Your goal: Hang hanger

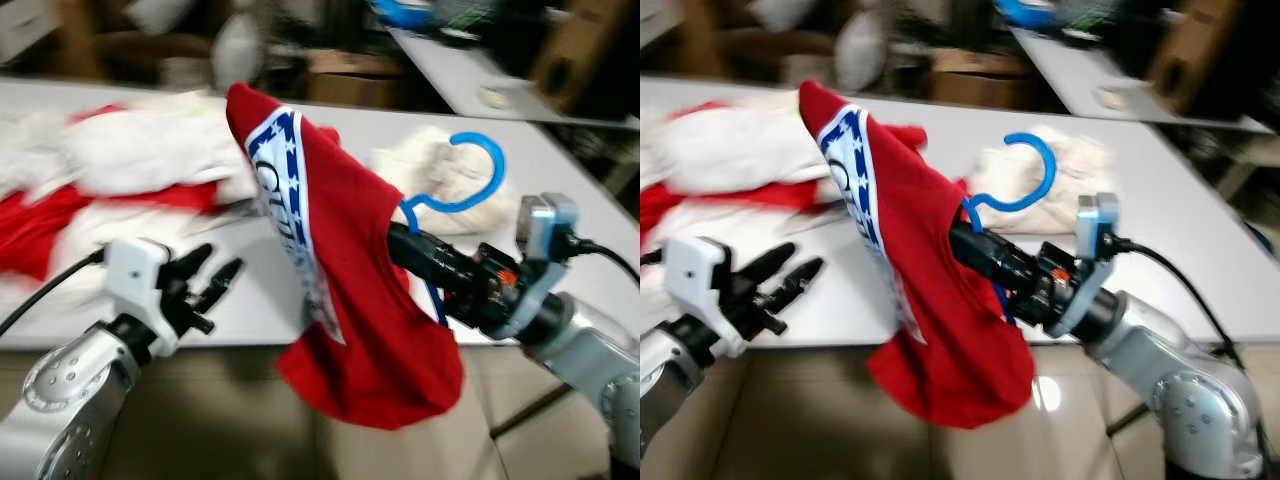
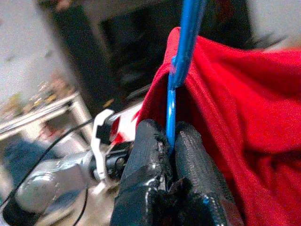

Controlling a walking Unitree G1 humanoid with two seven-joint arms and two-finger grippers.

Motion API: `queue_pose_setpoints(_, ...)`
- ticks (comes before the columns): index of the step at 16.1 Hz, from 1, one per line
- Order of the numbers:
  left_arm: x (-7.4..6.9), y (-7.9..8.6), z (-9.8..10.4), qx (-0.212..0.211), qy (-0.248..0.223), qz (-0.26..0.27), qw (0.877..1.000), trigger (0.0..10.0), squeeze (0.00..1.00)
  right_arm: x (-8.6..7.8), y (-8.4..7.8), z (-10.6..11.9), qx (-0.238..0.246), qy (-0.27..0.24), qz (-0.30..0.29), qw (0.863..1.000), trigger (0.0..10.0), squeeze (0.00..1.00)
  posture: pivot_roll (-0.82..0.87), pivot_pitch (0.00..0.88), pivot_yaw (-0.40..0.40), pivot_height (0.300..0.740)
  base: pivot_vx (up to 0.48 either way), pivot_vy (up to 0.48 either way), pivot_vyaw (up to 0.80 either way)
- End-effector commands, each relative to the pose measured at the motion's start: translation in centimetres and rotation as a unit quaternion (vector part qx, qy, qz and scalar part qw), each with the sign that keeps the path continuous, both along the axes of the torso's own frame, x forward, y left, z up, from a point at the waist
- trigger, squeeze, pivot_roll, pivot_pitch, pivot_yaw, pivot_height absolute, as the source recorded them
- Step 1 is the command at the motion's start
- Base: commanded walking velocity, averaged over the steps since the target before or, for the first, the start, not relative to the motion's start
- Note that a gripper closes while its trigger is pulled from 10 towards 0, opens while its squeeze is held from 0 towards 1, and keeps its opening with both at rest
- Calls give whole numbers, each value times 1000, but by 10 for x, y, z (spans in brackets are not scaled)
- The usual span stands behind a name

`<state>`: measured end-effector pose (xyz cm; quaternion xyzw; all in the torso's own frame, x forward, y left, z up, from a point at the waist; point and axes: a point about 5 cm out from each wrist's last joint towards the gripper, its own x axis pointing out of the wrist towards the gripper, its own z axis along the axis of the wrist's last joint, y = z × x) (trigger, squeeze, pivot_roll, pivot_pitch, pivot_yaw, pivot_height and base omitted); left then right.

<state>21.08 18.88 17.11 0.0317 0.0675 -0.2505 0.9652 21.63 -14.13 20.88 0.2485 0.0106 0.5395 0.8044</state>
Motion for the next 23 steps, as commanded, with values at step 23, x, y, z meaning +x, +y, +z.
queue_pose_setpoints(23,12,1,11,-46,-14,-38,998,10000,0,2,-3,-5,-32,6,16,999,10000,0,-2,0,-103,740,0,0,800)
